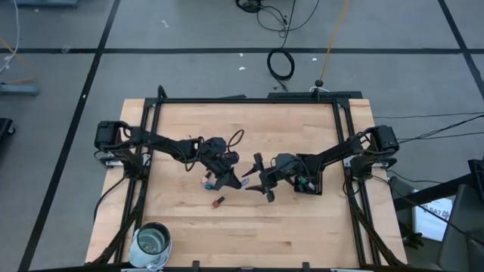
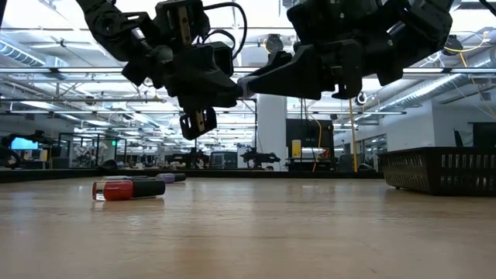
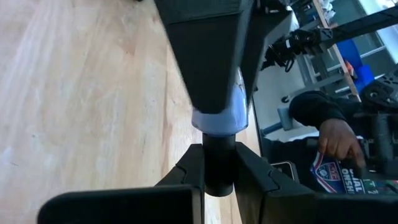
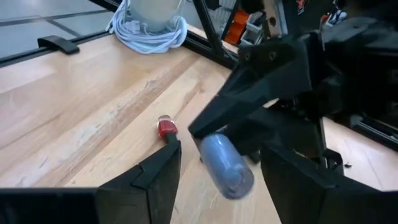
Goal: Pick & Place Nail Polish
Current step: Put the light blue nail polish into the black basket, then put the purple nail polish into the black basket
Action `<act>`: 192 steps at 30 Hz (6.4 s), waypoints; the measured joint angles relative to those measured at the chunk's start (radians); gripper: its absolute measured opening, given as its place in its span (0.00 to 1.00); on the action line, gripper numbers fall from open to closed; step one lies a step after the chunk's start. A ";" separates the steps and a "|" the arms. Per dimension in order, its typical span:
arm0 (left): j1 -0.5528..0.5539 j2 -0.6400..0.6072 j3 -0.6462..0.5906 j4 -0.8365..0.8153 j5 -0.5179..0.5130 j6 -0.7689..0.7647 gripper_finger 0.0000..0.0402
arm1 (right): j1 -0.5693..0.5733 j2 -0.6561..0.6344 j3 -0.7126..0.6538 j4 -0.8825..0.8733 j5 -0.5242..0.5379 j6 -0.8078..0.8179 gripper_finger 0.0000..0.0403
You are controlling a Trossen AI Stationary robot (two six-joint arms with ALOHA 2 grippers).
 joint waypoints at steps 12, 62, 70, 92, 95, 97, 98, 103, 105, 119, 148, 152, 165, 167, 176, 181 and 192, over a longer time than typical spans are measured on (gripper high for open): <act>-0.011 0.000 0.000 0.003 -0.026 -0.019 0.09 | 0.001 0.000 0.000 0.002 -0.001 0.015 0.39; 0.093 -0.032 -0.001 -0.209 -0.390 0.463 0.31 | -0.054 -0.504 -0.145 -0.613 0.149 0.318 0.16; 0.079 -0.032 0.000 -0.206 -0.496 0.455 0.31 | -0.053 -0.822 -0.408 -0.645 0.214 0.565 0.16; 0.081 -0.032 0.000 -0.104 -0.546 0.533 0.31 | -0.020 -1.258 -0.302 -1.491 -0.047 0.945 0.16; 0.085 -0.032 0.000 -0.084 -0.546 0.533 0.31 | -0.020 -1.232 -0.280 -1.539 -0.101 1.004 0.16; 0.084 -0.032 0.000 -0.083 -0.546 0.533 0.31 | -0.020 -1.208 -0.280 -1.558 -0.137 1.031 0.16; 0.084 -0.032 0.000 -0.083 -0.546 0.533 0.31 | -0.020 -1.190 -0.280 -1.566 -0.138 1.040 0.16; 0.086 -0.032 0.000 -0.083 -0.546 0.540 0.31 | -0.021 -1.091 -0.280 -1.573 -0.128 1.055 0.16; 0.087 -0.032 0.000 -0.083 -0.546 0.540 0.31 | -0.021 -1.059 -0.280 -1.550 -0.127 1.053 0.19; 0.086 -0.032 0.000 -0.083 -0.546 0.608 0.31 | -0.021 -1.006 -0.280 -1.362 0.041 0.998 0.43; 0.306 -0.075 0.054 -0.641 -0.667 0.181 0.35 | -0.106 -0.941 -0.616 -0.002 0.444 0.436 0.42; 0.310 -0.059 0.054 -0.639 -0.659 0.195 0.46 | -0.104 -0.921 -0.617 -0.066 0.416 0.479 0.43; 0.316 0.077 0.060 -0.646 -0.703 0.253 0.63 | -0.104 -0.898 -0.617 -0.097 0.416 0.480 0.42; 0.318 0.093 0.060 -0.638 -0.715 0.252 0.63 | -0.104 -0.896 -0.617 -0.096 0.417 0.480 0.42; 0.313 0.108 0.063 -0.689 -0.713 0.239 0.51 | -0.104 -0.895 -0.617 -0.126 0.417 0.480 0.42; 0.313 0.104 0.063 -0.712 -0.709 0.211 0.40 | -0.104 -0.895 -0.617 -0.126 0.417 0.480 0.42; 0.311 0.073 0.059 -0.771 -0.649 0.117 0.32 | -0.106 -0.895 -0.617 -0.127 0.419 0.473 0.42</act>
